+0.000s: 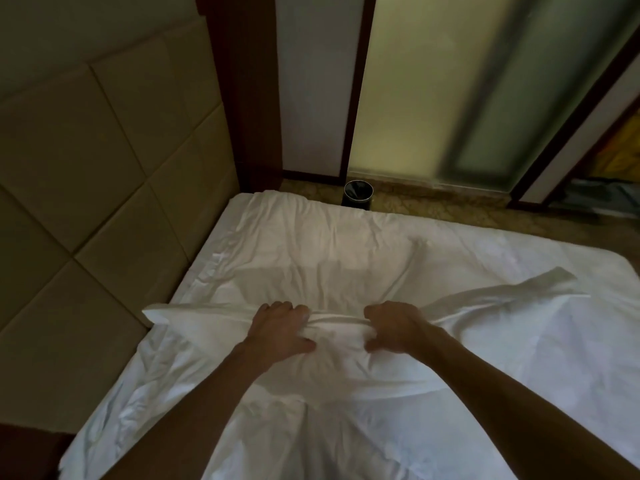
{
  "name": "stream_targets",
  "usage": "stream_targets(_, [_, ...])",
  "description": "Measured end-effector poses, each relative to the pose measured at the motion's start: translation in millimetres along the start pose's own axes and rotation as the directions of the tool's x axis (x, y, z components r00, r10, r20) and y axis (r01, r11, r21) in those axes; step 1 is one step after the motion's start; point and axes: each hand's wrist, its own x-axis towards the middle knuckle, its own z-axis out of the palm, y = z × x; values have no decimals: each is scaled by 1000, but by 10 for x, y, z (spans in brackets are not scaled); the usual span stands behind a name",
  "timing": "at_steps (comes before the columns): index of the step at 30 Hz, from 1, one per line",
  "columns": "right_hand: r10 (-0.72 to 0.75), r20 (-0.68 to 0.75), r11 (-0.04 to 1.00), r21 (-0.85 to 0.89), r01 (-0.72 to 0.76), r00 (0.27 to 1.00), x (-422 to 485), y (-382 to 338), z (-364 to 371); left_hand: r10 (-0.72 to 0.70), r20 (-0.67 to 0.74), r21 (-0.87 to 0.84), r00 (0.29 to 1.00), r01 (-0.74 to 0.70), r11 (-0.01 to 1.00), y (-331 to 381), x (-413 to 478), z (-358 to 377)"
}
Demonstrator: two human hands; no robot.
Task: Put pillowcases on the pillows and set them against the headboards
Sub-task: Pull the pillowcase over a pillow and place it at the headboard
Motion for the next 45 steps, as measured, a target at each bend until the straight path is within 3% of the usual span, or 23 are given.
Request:
stream_targets(8, [-74,-268,995,-78,55,960,-108,-29,-31,28,-80,-44,996,-32,999,-44,156,-89])
stream_targets(16, [-114,-516,981,-192,15,849,-151,20,3,71,-329,64,942,-53,997,-86,120,-117])
stream_targets(20, [-224,-589,958,-281,63,776,-179,143,126,123,-364,156,923,-69,985,-139,-10,-60])
stream_targets(24, [-308,-572,930,-350,114,760,-235,266,343,100,-375,162,922,-40,986,-134,-151,-9])
stream_targets(28, [-279,-365,926,-349,148,888,-312,183,454,115,-353,192,928,-48,980,-53,-275,73])
stream_targets(30, [-323,-281,916,-333,224,904,-329,84,355,119,-349,205,930,-48,978,-19,-327,123])
stream_targets(33, [-343,-403,939,-184,292,849,-306,-109,96,126,-373,200,919,-53,978,-1,-424,176])
stream_targets(36, [-265,-368,954,37,299,891,-175,-271,-85,143,-397,194,907,-69,979,41,-544,211])
stream_targets(41, [-202,-87,976,-96,193,976,31,-514,-8,100,-389,171,916,-35,985,106,-682,302])
stream_targets(45, [-219,-132,955,-230,185,967,50,-657,214,44,-372,164,927,19,986,88,-773,365])
